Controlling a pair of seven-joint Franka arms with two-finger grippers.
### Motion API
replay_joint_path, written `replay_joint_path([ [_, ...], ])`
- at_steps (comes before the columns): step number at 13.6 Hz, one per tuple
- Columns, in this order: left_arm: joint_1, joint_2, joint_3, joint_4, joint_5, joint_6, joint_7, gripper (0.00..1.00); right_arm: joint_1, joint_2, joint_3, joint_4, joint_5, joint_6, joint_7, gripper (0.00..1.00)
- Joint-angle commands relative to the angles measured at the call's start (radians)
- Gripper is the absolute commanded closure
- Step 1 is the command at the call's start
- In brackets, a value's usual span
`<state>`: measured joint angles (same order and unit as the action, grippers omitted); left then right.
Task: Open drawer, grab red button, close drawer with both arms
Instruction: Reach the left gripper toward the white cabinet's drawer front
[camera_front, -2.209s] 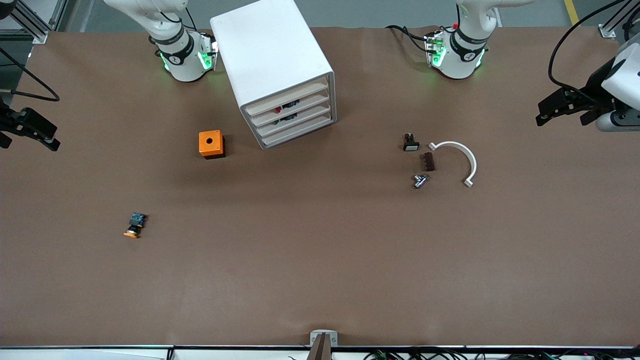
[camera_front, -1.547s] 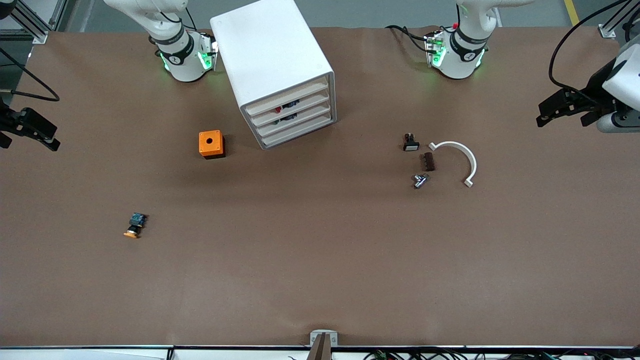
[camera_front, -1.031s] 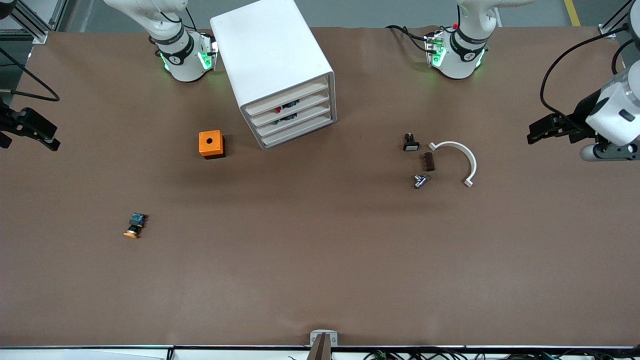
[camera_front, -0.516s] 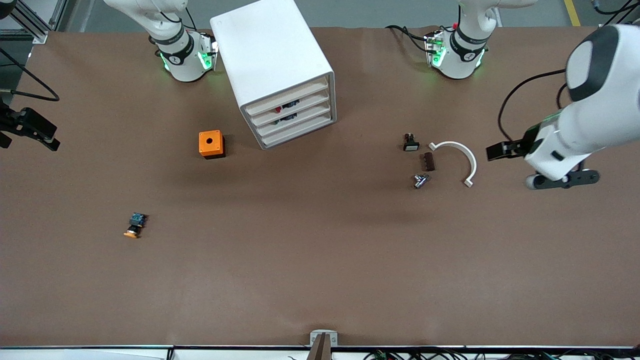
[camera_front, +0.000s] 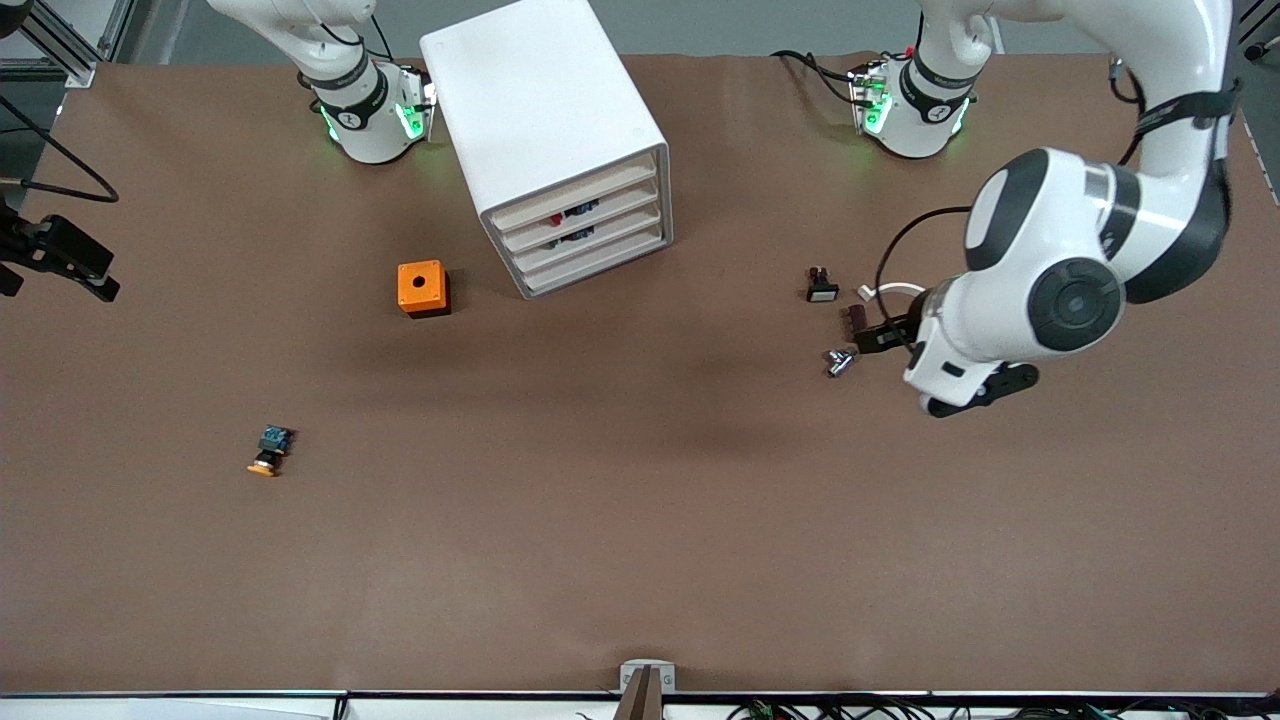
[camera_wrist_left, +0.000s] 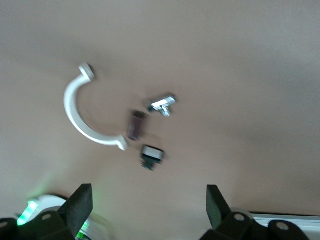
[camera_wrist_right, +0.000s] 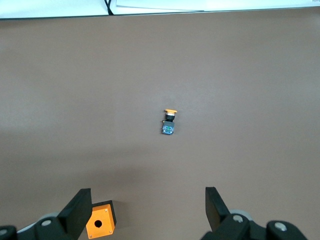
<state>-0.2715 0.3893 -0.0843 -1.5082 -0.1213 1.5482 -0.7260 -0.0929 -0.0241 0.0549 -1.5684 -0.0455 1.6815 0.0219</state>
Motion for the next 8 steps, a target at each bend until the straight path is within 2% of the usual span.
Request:
replay_joint_path([
  [1, -0.040, 0.092, 0.005, 0.095, -0.088, -0.042, -0.168, 0.00, -0.014, -0.002, 0.008, 0.010, 0.018, -0.011, -0.003, 0.00],
  [4, -0.092, 0.160, 0.006, 0.132, -0.208, -0.060, -0.483, 0.00, -0.014, -0.002, 0.008, 0.010, 0.018, -0.011, -0.003, 0.00],
  [8, -0.140, 0.252, 0.005, 0.160, -0.355, -0.062, -0.784, 0.00, -0.014, -0.002, 0.008, 0.010, 0.018, -0.011, -0.003, 0.00],
])
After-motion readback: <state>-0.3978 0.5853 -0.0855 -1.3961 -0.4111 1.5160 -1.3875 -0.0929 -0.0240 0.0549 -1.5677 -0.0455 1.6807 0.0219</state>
